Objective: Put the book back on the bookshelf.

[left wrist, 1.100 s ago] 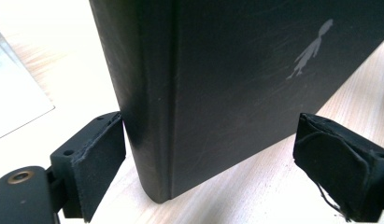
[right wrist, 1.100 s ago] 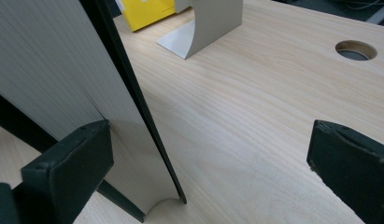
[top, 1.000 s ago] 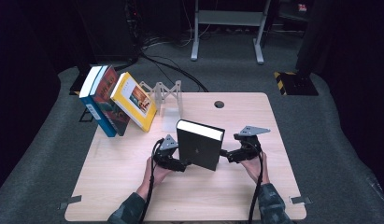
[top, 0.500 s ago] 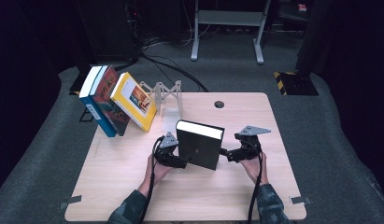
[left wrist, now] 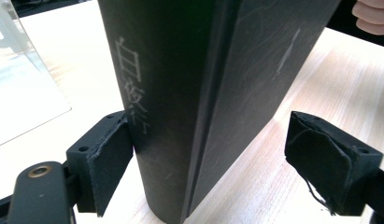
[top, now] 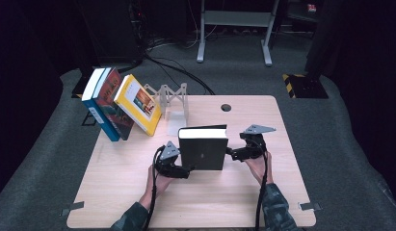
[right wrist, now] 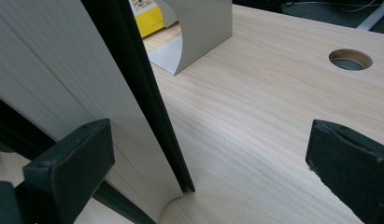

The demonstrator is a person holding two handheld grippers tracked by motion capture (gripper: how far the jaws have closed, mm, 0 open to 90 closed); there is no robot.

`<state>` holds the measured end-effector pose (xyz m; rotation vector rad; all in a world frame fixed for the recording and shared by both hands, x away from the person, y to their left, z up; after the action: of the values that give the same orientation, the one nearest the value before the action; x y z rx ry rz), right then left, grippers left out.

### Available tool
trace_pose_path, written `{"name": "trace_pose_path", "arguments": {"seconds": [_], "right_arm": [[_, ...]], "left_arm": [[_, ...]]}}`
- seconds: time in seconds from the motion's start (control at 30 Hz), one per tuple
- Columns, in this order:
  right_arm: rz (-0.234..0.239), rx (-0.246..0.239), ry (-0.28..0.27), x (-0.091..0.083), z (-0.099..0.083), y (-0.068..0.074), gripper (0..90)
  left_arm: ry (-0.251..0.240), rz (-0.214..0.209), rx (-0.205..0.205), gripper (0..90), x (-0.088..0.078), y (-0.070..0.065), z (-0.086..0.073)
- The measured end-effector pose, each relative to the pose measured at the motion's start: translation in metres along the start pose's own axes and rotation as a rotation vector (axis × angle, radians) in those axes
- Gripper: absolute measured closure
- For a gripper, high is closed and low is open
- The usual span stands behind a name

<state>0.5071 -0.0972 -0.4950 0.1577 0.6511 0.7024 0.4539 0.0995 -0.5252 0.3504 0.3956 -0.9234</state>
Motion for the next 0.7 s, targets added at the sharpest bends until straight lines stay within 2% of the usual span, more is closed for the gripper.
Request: {"name": "trace_pose_path", "arguments": {"seconds": [0.07, 0.2, 0.3, 0.37, 0.5, 0.53, 0.6, 0.63, 0.7], "right_arm": [[0.000, 0.005, -0.001, 0.000, -0.001, 0.000, 0.5], [-0.008, -0.006, -0.006, -0.004, -0.001, 0.002, 0.9], [-0.005, -0.002, -0.009, -0.007, -0.001, 0.003, 1.0], [-0.005, -0.007, -0.008, -0.008, -0.001, 0.003, 1.0], [-0.003, 0.008, -0.013, -0.011, -0.003, -0.003, 1.0], [-0.007, 0.017, -0.012, -0.012, -0.005, -0.006, 1.0], [-0.013, 0.027, -0.009, -0.014, -0.010, -0.012, 1.3], [-0.023, 0.030, -0.007, -0.016, -0.013, -0.016, 1.4], [-0.037, 0.034, 0.000, -0.019, -0.020, -0.024, 1.6]], "left_arm": [[0.002, -0.008, 0.005, 16.4, 0.000, 0.001, 0.000], [-0.018, 0.015, -0.003, 15.2, -0.001, 0.008, 0.005], [-0.058, 0.026, -0.004, 14.5, -0.004, 0.019, 0.018], [-0.092, 0.006, -0.003, 14.3, -0.006, 0.023, 0.030], [-0.152, -0.065, 0.070, 15.2, -0.008, 0.026, 0.050], [-0.163, -0.100, 0.085, 15.9, -0.008, 0.026, 0.053], [-0.185, -0.126, 0.112, 22.7, -0.008, 0.023, 0.057], [-0.178, -0.129, 0.140, 28.2, -0.009, 0.021, 0.057], [-0.171, -0.115, 0.170, 30.1, -0.009, 0.021, 0.056]]}}
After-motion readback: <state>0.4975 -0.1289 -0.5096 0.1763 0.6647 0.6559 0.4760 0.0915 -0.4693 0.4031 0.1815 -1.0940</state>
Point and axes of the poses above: each handheld gripper's, and its own axes: x roughly forward along the jaws, z roughly out of its top, y roughly to its left, the point moved 9 cm from there along x, roughly forward along the jaws, and after that the axes turned 14 degrees about x, right-handed, at the moved point
